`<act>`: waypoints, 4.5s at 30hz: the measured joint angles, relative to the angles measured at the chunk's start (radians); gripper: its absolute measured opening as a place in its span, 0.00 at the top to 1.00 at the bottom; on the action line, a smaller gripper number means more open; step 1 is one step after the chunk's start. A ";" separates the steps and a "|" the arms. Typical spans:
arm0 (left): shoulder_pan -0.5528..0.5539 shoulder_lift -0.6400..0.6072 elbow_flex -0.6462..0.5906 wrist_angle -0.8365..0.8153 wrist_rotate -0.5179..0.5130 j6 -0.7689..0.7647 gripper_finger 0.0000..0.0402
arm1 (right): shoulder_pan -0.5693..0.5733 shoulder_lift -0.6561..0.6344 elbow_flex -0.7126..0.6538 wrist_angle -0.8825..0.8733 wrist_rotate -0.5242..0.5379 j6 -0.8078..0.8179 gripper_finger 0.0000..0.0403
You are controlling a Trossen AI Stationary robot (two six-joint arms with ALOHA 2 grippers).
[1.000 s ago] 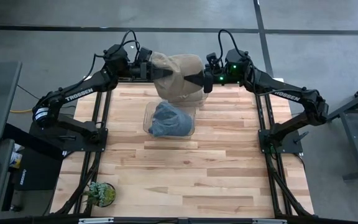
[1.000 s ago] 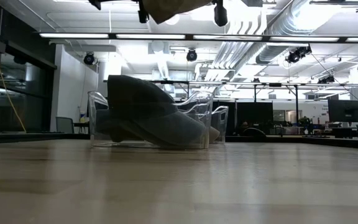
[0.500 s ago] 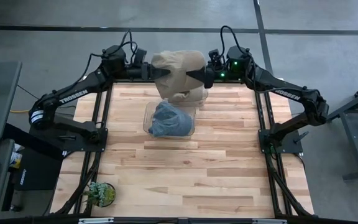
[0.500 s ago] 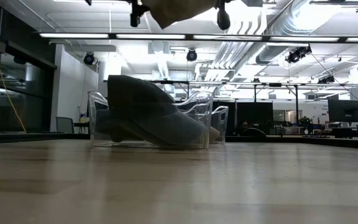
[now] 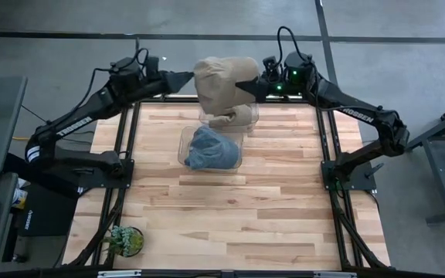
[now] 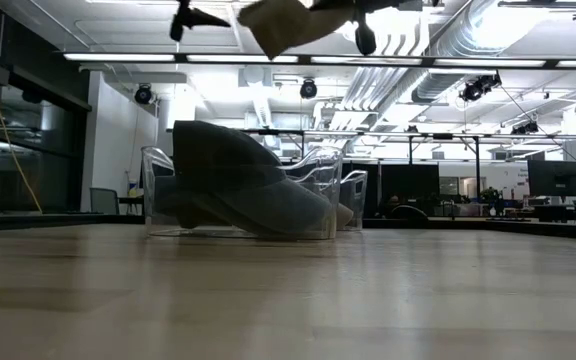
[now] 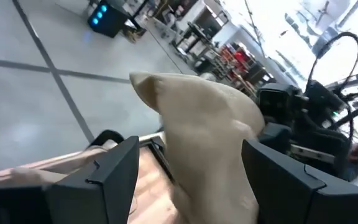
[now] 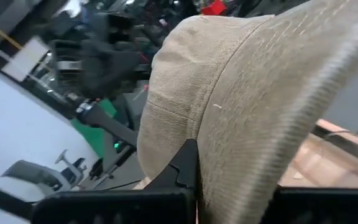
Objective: Pick & Place hat
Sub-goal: Put the brown cap into the top transparent bin
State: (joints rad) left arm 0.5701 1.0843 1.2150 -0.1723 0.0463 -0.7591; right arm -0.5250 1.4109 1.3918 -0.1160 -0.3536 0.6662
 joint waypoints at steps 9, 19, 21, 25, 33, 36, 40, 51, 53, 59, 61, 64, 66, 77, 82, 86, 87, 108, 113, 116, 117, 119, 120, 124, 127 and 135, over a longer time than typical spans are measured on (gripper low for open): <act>0.000 -0.111 0.000 -0.269 -0.062 0.052 0.35 | -0.055 -0.001 0.000 -0.207 0.083 -0.089 0.99; 0.000 -0.209 -0.043 -0.414 -0.112 0.050 0.35 | -0.110 0.012 0.000 -0.302 0.117 -0.125 0.99; 0.000 -0.240 -0.086 -0.403 -0.117 0.035 0.35 | -0.114 0.028 0.000 -0.306 0.116 -0.125 0.99; 0.000 -0.316 -0.187 -0.372 -0.120 -0.016 0.35 | -0.117 0.068 0.000 -0.282 0.103 -0.116 0.99; -0.001 -0.461 -0.352 -0.242 -0.112 -0.138 0.35 | -0.117 0.159 0.000 -0.201 0.060 -0.059 0.99; -0.001 -0.505 -0.378 -0.229 -0.111 -0.163 0.35 | -0.109 0.190 0.000 -0.162 0.058 -0.039 0.99; -0.001 -0.540 -0.384 -0.231 -0.108 -0.171 0.35 | -0.095 0.226 0.000 -0.057 0.057 -0.001 0.99; -0.001 -0.551 -0.384 -0.229 -0.084 -0.193 0.35 | -0.096 0.248 -0.221 0.445 -0.008 0.256 0.99; -0.001 -0.550 -0.384 -0.229 -0.080 -0.201 0.35 | -0.097 0.248 -0.334 0.633 -0.008 0.355 0.99; -0.001 -0.550 -0.384 -0.229 -0.080 -0.215 0.35 | -0.120 0.248 -0.559 0.942 0.011 0.512 0.99; -0.001 -0.550 -0.384 -0.229 -0.081 -0.215 0.35 | -0.129 0.248 -0.575 0.952 0.007 0.519 0.99; -0.001 -0.550 -0.384 -0.229 -0.082 -0.218 0.35 | -0.132 0.248 -0.565 0.910 0.005 0.493 0.99; -0.001 -0.550 -0.384 -0.230 -0.082 -0.221 0.35 | -0.132 0.248 -0.542 0.862 0.006 0.468 0.99; -0.001 -0.550 -0.384 -0.253 -0.083 -0.241 0.35 | -0.132 0.247 -0.368 0.393 0.027 0.319 0.99; -0.001 -0.550 -0.384 -0.249 -0.083 -0.241 0.35 | -0.132 0.247 -0.366 0.362 0.039 0.325 0.99; -0.001 -0.550 -0.384 -0.249 -0.083 -0.237 0.35 | -0.125 0.246 -0.368 0.288 0.072 0.310 0.99; -0.001 -0.550 -0.384 -0.249 -0.083 -0.236 0.35 | -0.123 0.246 -0.368 0.287 0.080 0.306 0.98; -0.001 -0.550 -0.384 -0.249 -0.084 -0.234 0.35 | -0.135 0.246 -0.368 0.270 0.057 0.294 0.51; -0.001 -0.550 -0.384 -0.249 -0.084 -0.233 0.35 | -0.144 0.246 -0.368 0.254 0.027 0.275 0.41; -0.001 -0.550 -0.384 -0.249 -0.084 -0.233 0.35 | -0.144 0.246 -0.368 0.254 0.014 0.271 0.38; -0.001 -0.550 -0.384 -0.249 -0.084 -0.233 0.35 | -0.144 0.246 -0.368 0.251 0.009 0.270 0.38; -0.001 -0.550 -0.384 -0.249 -0.084 -0.234 0.35 | -0.145 0.246 -0.368 0.229 0.006 0.267 0.38; -0.001 -0.550 -0.384 -0.249 -0.084 -0.233 0.35 | -0.147 0.246 -0.368 0.210 0.005 0.266 0.38; -0.001 -0.550 -0.384 -0.249 -0.083 -0.234 0.35 | -0.160 0.246 -0.368 0.146 0.002 0.249 0.38; -0.001 -0.550 -0.384 -0.249 -0.084 -0.233 0.35 | -0.170 0.246 -0.368 0.132 -0.018 0.249 0.38; -0.001 -0.550 -0.384 -0.255 -0.084 -0.234 0.35 | -0.202 0.229 -0.368 0.079 -0.072 0.243 0.38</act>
State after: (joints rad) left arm 0.5690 0.5343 0.8314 -0.4272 -0.0372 -0.9928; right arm -0.7273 1.6395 1.0237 -0.0367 -0.4252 0.9091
